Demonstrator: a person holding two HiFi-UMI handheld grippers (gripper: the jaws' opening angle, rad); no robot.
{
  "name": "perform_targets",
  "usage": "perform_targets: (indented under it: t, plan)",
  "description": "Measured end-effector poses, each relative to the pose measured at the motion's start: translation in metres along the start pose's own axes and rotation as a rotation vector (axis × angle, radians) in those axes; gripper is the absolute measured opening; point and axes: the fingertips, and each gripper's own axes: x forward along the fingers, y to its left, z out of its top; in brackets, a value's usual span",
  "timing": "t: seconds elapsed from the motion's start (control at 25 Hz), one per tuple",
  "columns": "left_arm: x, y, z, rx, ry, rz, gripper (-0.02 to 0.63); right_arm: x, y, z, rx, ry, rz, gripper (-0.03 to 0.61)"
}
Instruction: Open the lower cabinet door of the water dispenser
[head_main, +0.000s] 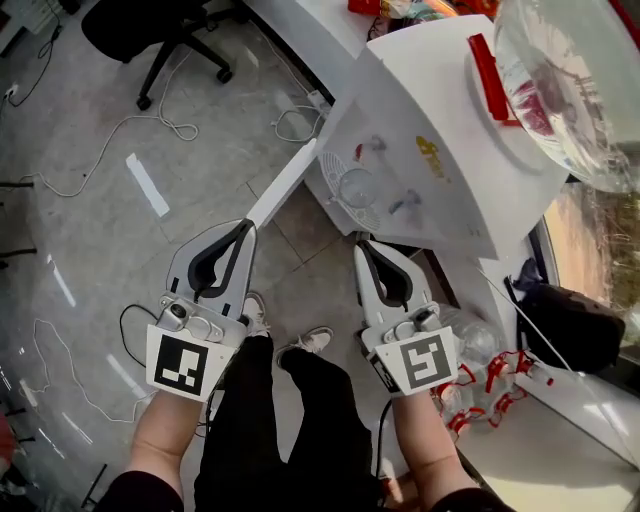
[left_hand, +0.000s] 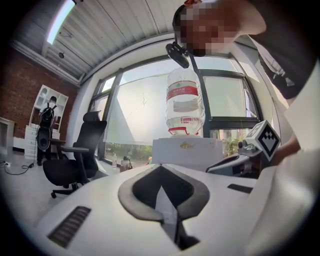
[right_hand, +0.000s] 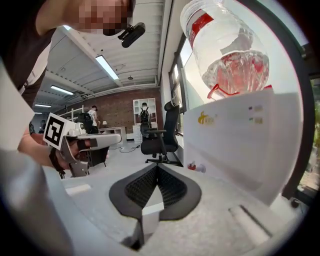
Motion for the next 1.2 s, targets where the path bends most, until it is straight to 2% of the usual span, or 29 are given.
perform_targets:
  t: [0.24,0.52,0.8,0.96,1.2]
  plan:
    - [-0.004,-0.029,0.053,-0.032,0.011,-0.031,0.006,-0.032,-0.005,0.056,-0.035,0.008,-0.046,0.005]
    - [-0.001,-0.053,0.112,-0.055,-0.014,-0.07,0.006,-0.066,-0.005,0.116,-0.039,0.011,-0.095,0.005]
    - [0.007,-0.082,0.151,-0.073,-0.013,-0.134,0.006,-0.092,-0.009,0.156,-0.056,-0.005,-0.125,0.005]
    - [0.013,-0.09,0.176,-0.033,-0.005,-0.15,0.006,-0.104,-0.015,0.186,-0.071,-0.028,-0.15,0.005]
    - [0.022,-0.106,0.209,-0.037,-0.028,-0.205,0.006,-0.127,-0.033,0.206,-0.083,0.041,-0.225,0.005]
